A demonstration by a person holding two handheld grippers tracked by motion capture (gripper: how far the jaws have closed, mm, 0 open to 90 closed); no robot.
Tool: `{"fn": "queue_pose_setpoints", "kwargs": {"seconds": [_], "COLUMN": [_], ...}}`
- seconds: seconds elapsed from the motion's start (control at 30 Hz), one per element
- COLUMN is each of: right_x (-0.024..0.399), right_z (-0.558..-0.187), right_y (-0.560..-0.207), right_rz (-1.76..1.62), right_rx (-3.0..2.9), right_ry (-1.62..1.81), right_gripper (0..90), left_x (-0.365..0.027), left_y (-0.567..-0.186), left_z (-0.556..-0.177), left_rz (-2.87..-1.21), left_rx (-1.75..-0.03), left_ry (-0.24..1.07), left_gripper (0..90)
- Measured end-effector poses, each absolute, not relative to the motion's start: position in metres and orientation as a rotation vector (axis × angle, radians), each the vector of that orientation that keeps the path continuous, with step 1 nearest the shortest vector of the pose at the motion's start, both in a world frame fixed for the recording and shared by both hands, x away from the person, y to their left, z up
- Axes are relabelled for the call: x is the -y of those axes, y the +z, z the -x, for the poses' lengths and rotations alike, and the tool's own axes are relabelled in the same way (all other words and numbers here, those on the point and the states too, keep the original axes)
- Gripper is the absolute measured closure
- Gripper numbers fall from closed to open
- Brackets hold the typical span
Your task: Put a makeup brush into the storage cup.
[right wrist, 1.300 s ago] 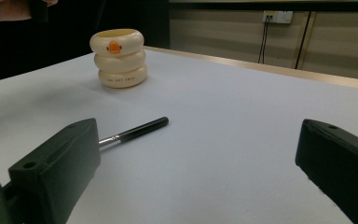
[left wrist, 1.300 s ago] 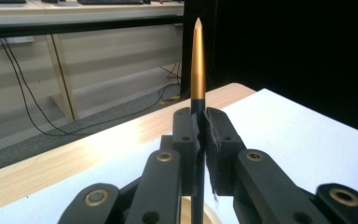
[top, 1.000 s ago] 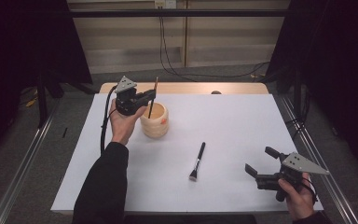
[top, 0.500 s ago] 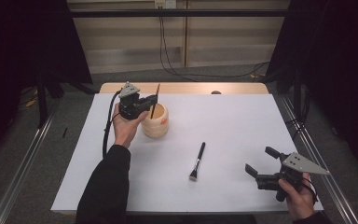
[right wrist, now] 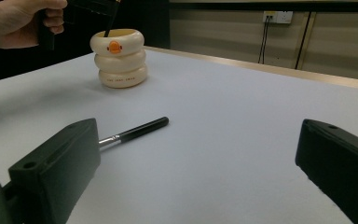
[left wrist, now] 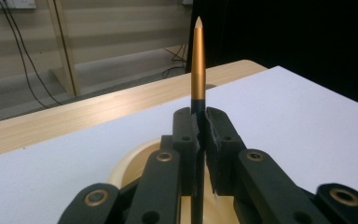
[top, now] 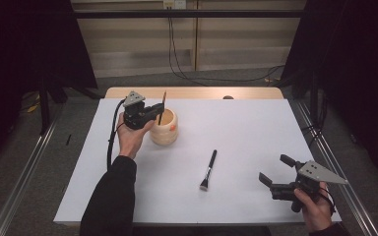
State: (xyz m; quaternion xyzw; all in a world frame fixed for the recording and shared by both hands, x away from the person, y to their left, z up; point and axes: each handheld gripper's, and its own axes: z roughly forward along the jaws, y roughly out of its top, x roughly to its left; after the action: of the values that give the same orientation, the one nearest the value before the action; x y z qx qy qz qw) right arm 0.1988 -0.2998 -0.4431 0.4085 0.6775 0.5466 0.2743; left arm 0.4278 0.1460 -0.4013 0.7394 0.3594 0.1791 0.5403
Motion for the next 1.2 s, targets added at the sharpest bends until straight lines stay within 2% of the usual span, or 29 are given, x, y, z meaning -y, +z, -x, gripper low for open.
{"fn": "queue_pose_setpoints", "kwargs": {"seconds": [0.2, 0.57, 0.73, 0.8, 0.9, 1.07, 1.2], "right_x": [0.2993, 0.2995, 0.2991, 0.2991, 0.2993, 0.2991, 0.2990], "right_z": [-0.1989, -0.1991, -0.1989, -0.1991, -0.1991, -0.1991, -0.1992], "right_y": [-0.4429, -0.4429, -0.4428, -0.4429, -0.4429, -0.4428, -0.4428], "right_rz": [-1.101, -1.097, -1.100, -1.099, -1.100, -1.100, -1.099], "right_rx": [-1.823, -1.819, -1.818, -1.815, -1.820, -1.819, -1.820], "right_ry": [1.470, 1.473, 1.474, 1.473, 1.474, 1.474, 1.476], "right_gripper": [0.0, 0.0, 0.0, 0.0, 0.0, 0.0, 0.0], "left_x": [-0.1454, -0.1449, -0.1456, -0.1456, -0.1457, -0.1456, -0.1474], "left_y": [-0.4024, -0.4016, -0.4001, -0.3996, -0.3989, -0.3964, -0.3950], "left_z": [-0.4269, -0.4263, -0.4255, -0.4255, -0.4249, -0.4231, -0.4216], "left_rz": [-1.768, -1.747, -1.750, -1.750, -1.752, -1.749, -1.741], "left_rx": [-0.858, -0.862, -0.875, -0.886, -0.892, -0.918, -0.881], "left_ry": [0.431, 0.428, 0.436, 0.439, 0.424, 0.448, 0.419], "left_gripper": [82.6, 71.3, 58.0, 48.6, 40.8, 21.6, 7.2]}}
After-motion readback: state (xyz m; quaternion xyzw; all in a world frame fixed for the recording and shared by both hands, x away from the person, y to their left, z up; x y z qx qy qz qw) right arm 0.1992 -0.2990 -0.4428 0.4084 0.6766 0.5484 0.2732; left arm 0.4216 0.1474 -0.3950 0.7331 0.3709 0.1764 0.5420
